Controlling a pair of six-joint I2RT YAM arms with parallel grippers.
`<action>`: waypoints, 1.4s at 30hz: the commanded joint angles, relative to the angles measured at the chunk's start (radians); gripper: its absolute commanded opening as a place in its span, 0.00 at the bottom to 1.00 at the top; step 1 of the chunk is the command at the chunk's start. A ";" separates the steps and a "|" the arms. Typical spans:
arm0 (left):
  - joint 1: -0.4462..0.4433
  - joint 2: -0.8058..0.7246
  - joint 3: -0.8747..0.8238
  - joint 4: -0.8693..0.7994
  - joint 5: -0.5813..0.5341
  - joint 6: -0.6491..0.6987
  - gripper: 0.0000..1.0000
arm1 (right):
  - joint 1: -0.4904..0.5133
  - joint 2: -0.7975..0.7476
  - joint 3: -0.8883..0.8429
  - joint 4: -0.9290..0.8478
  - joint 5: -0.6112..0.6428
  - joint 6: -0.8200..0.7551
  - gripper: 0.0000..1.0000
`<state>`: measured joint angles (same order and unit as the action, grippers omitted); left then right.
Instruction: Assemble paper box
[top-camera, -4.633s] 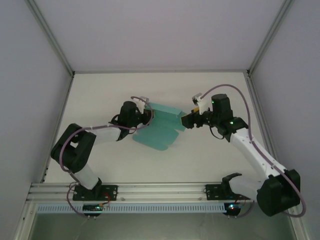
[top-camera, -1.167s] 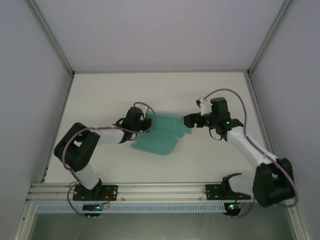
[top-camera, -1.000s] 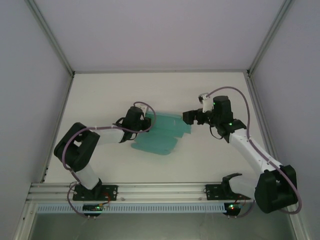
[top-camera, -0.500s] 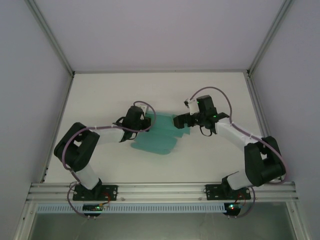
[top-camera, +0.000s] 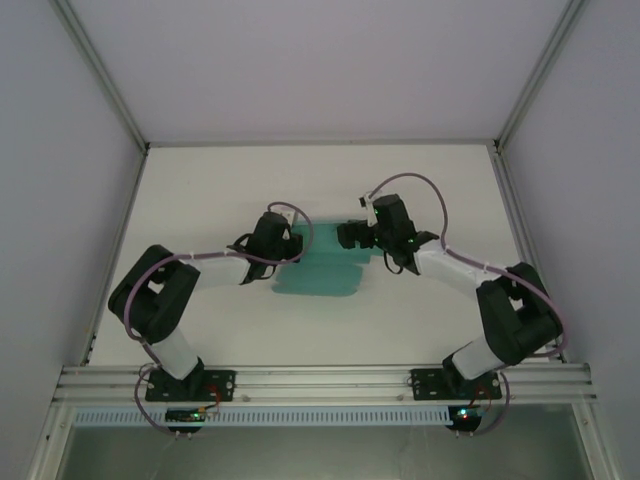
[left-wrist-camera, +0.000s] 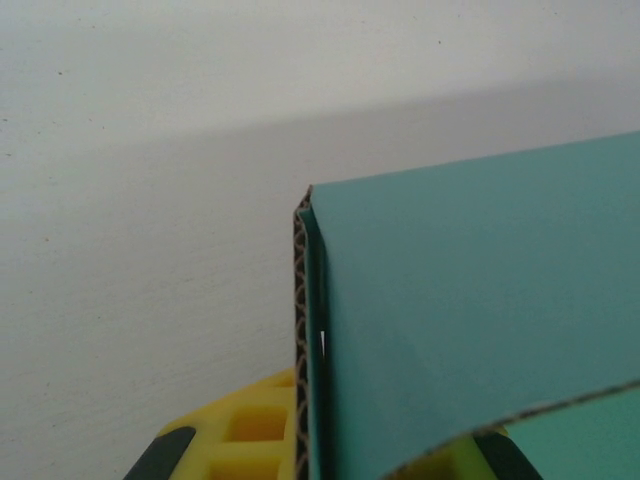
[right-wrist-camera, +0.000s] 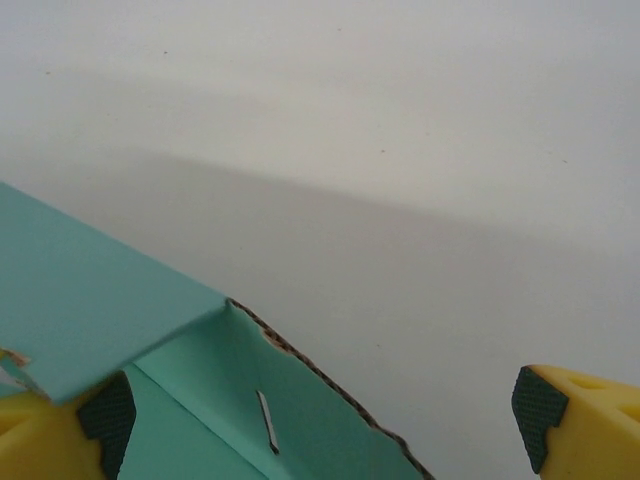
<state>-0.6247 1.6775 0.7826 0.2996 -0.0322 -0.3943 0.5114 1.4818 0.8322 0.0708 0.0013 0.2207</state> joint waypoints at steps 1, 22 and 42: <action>-0.013 -0.020 0.022 -0.049 -0.015 -0.009 0.00 | -0.007 -0.123 -0.048 -0.049 0.076 0.044 0.99; 0.008 -0.095 0.084 -0.132 0.067 -0.024 0.00 | -0.043 -0.390 -0.220 -0.326 -0.058 0.089 0.99; -0.008 -0.053 0.073 -0.062 0.268 0.075 0.00 | -0.047 -0.078 0.006 -0.162 -0.311 -0.154 1.00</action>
<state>-0.5797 1.6196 0.8467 0.1844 0.0151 -0.3660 0.4412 1.3907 0.7742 -0.2062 -0.1951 0.1333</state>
